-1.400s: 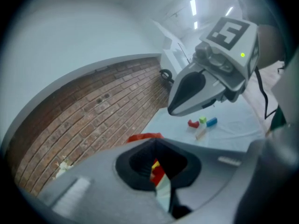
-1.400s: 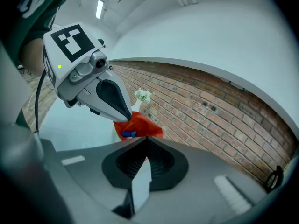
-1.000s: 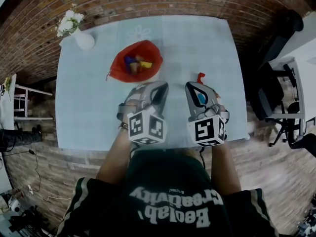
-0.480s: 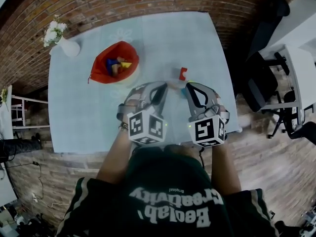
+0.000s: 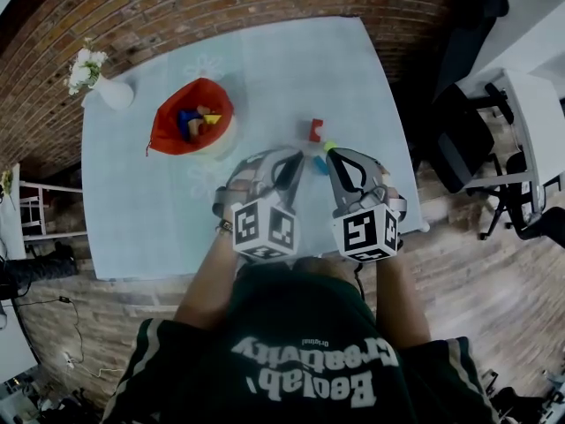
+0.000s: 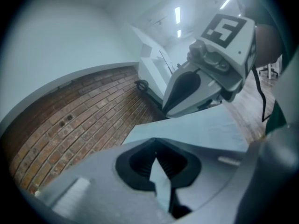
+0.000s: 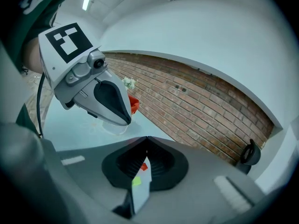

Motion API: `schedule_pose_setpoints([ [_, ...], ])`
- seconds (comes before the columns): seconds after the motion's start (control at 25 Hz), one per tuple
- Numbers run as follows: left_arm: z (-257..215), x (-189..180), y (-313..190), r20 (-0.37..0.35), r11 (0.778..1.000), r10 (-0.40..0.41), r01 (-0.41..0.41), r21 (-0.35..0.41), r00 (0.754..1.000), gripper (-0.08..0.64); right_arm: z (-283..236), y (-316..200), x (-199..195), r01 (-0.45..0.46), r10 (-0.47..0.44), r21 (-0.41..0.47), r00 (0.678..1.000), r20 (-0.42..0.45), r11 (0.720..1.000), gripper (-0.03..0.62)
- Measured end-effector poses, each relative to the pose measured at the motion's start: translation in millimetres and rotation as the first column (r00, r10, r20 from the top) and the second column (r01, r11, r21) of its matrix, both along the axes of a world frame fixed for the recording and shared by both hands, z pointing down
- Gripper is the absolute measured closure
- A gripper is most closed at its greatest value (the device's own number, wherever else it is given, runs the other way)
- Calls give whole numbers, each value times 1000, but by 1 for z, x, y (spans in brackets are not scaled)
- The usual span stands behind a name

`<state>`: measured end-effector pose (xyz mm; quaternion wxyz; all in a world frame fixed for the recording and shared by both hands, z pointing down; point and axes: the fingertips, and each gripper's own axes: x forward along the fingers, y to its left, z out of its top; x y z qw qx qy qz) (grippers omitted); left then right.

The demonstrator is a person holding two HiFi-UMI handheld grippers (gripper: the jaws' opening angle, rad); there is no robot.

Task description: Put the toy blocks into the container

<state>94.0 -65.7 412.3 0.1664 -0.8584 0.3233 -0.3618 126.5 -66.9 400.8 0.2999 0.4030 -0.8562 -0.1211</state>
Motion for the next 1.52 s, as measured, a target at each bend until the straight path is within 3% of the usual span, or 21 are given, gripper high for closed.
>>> schedule_pose_setpoints([
  [0.56, 66, 11, -6, 26, 993, 12, -9, -118, 1000, 555, 75, -4, 17, -47, 49, -170, 999, 9, 984, 583],
  [0.68, 80, 15, -8, 32, 989, 18, -13, -144, 999, 557, 95, -6, 16, -38, 45, -226, 999, 26, 973, 546],
  [0.96, 102, 18, -15, 37, 985, 10, -3, -175, 999, 555, 153, -19, 20, -44, 57, -348, 998, 27, 937, 475],
  [1.52, 117, 9, -27, 54, 980, 1, 10, -201, 999, 555, 238, -36, 10, -49, 55, -526, 998, -4, 849, 439],
])
